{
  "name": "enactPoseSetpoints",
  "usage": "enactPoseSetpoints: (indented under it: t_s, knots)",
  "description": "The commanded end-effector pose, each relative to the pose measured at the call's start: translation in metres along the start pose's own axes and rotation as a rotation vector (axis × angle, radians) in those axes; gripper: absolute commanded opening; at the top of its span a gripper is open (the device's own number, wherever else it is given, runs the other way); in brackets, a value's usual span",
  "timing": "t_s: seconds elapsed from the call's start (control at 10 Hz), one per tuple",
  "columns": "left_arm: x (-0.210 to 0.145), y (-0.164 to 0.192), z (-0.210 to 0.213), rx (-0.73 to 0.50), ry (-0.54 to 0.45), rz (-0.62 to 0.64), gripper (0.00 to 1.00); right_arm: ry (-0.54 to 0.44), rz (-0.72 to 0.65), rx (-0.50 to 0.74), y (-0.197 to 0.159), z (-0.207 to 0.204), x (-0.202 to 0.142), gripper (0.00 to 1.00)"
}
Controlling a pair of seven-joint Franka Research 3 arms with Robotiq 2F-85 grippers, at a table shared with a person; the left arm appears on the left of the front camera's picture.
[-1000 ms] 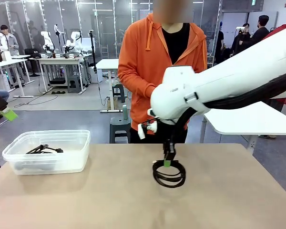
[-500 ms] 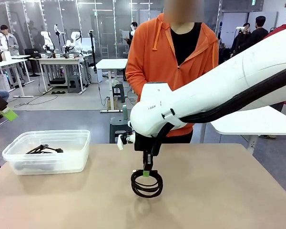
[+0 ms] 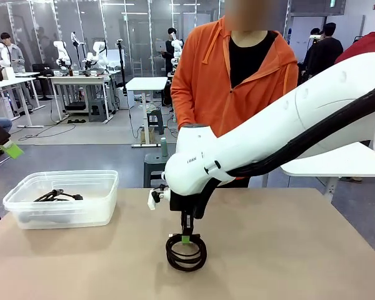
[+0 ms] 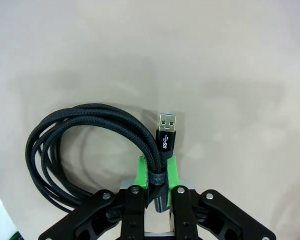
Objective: Organize and store the cables.
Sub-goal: Place the USB Extension Cable into the Organizing box.
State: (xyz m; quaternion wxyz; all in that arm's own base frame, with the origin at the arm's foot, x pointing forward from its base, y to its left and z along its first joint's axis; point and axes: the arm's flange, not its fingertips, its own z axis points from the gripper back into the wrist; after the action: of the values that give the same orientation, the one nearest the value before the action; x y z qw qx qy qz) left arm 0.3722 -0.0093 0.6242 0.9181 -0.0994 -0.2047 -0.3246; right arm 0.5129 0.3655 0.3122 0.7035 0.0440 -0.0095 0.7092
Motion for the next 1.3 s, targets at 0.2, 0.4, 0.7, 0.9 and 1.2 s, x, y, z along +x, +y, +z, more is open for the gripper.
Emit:
enactPoseSetpoints:
  t_s: [0.2,0.4,0.7,0.9,1.2]
  knots:
    - [0.001,-0.001,0.001,0.016,-0.003,0.014,1.0,0.017,-0.041,-0.028,-0.001,-0.011,0.009,0.07]
    - [0.001,-0.001,0.001,0.016,-0.003,0.014,1.0,0.024,-0.035,-0.028,0.001,-0.012,0.01,0.07]
    - [0.001,-0.001,0.001,0.016,-0.003,0.014,1.0,0.018,-0.026,-0.042,0.003,-0.005,0.01,0.61]
    - [0.001,-0.001,0.001,0.016,-0.003,0.014,1.0,0.014,-0.027,-0.045,0.004,0.003,0.008,0.95]
    - [0.001,-0.001,0.001,0.016,-0.003,0.014,1.0,-0.005,-0.039,-0.049,0.004,0.02,0.001,1.0]
